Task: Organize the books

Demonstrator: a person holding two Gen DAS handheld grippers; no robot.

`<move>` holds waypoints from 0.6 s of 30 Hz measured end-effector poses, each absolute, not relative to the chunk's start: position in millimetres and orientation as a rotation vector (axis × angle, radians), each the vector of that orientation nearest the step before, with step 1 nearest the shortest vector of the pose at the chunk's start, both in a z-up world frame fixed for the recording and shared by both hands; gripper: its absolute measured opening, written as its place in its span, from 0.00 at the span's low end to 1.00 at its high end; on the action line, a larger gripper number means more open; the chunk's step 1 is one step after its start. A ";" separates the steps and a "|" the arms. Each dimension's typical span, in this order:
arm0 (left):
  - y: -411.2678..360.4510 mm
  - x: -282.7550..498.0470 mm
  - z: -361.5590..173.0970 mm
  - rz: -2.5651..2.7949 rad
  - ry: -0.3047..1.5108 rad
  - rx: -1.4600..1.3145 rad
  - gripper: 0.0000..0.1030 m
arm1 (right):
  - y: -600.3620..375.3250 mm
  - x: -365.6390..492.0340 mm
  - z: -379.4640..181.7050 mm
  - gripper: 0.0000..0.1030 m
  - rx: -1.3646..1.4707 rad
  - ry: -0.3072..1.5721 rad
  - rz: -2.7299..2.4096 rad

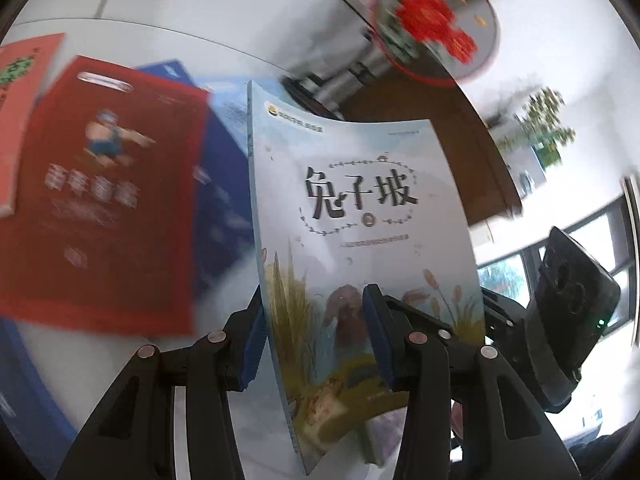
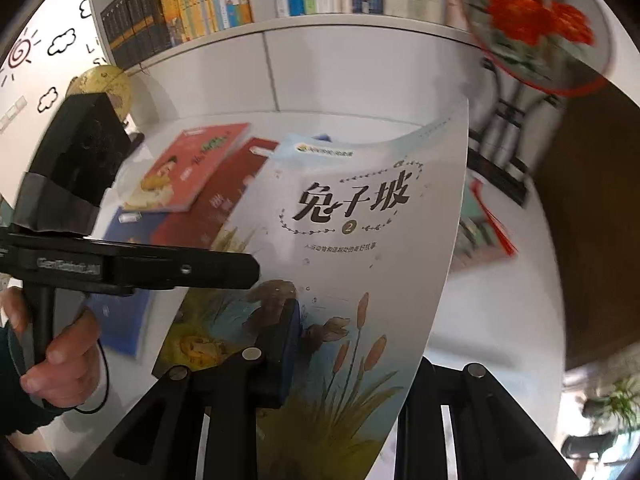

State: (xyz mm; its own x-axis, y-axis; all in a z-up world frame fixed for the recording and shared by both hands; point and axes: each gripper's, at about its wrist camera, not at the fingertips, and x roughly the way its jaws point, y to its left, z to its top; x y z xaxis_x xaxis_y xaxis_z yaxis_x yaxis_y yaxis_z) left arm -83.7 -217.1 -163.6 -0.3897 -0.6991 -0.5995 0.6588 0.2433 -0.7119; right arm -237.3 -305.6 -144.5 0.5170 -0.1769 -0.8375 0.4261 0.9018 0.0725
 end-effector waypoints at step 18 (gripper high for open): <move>-226.6 -216.5 -181.8 -1.510 1.413 0.066 0.41 | -320.5 -376.7 -179.8 0.26 0.417 1.044 -0.426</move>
